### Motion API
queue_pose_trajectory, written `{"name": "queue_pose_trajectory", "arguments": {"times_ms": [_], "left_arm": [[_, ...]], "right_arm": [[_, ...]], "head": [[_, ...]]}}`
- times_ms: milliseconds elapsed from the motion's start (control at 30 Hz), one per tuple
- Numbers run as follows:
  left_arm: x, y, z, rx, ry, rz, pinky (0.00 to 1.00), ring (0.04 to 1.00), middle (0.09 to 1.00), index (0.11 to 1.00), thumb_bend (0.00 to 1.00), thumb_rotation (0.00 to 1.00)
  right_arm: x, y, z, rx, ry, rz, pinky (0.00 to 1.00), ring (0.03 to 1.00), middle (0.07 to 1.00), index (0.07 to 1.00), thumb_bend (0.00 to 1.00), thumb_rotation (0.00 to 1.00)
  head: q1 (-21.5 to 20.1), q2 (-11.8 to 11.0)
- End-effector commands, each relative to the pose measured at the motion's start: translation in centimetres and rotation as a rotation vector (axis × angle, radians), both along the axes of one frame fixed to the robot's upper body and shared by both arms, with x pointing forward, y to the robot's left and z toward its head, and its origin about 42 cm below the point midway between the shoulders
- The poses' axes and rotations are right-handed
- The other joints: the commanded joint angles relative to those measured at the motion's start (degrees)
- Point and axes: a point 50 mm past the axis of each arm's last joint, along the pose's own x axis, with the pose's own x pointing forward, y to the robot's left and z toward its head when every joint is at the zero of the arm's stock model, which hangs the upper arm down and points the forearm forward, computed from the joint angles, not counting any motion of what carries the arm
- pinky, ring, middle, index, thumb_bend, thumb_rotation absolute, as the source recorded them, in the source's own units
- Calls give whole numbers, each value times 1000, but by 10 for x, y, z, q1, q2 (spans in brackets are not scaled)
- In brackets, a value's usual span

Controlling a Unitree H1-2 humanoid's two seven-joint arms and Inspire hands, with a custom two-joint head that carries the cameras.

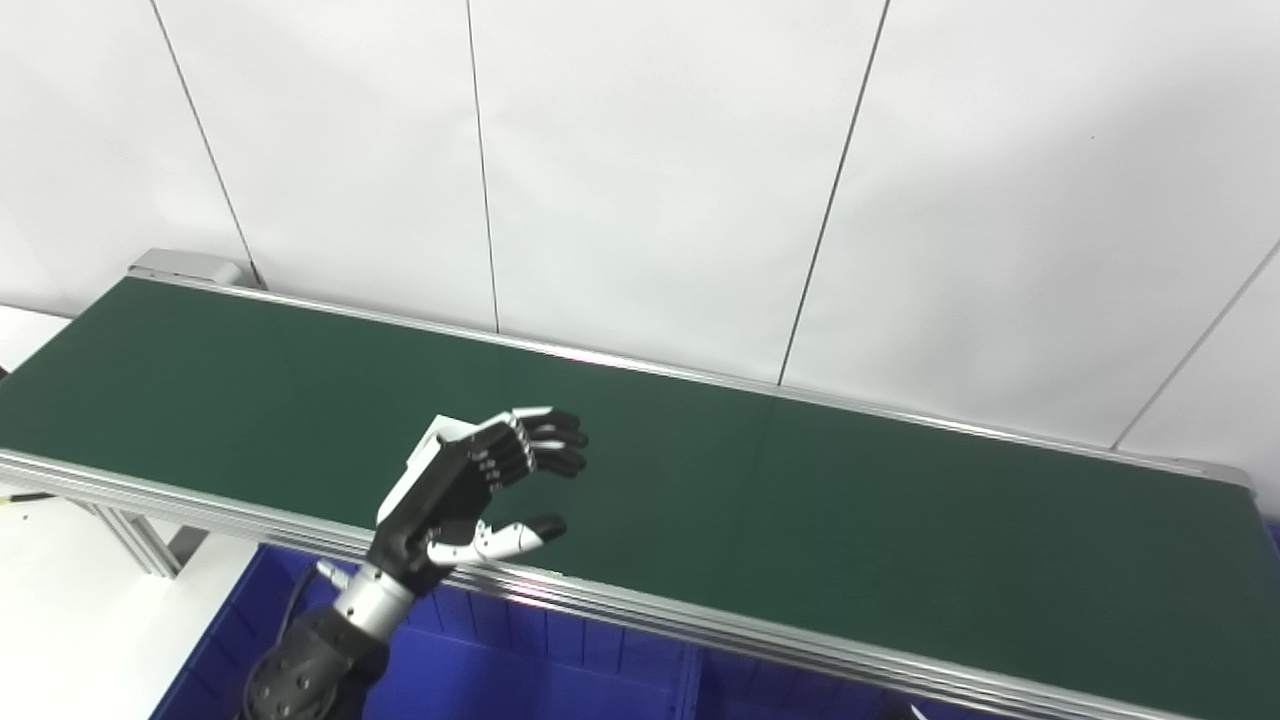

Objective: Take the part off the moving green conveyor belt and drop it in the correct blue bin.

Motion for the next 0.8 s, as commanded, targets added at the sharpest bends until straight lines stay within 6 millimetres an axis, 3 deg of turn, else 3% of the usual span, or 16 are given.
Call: {"name": "queue_pose_trajectory", "arguments": {"times_ms": [0,133,267,400,567,767], "left_arm": [[22,13,35,111,-132,5,687,713,760,772,568,92],[49,30,53,204,-158,32,712,743,774,782,657,111],[73,48,67,348,-165,74,742,763,802,814,661,126],[93,57,79,434,-167,82,795,811,842,836,736,137],[116,59,94,599,-205,130,741,788,837,836,795,118],[128,54,99,952,-351,143,698,811,877,868,819,156]], "right_arm": [[9,0,10,13,-73,-3,680,778,815,834,628,57],[13,-2,12,20,-79,0,683,784,822,846,626,49],[16,-3,12,28,-79,1,690,783,819,847,630,49],[19,-3,12,33,-81,7,691,783,820,847,629,72],[22,-5,13,43,-85,5,692,778,815,841,632,88],[23,-5,14,45,-87,8,699,782,814,838,639,107]], "head": [[0,0],[1,-1],[1,-1],[0,-1],[3,-1],[-1,2]]}}
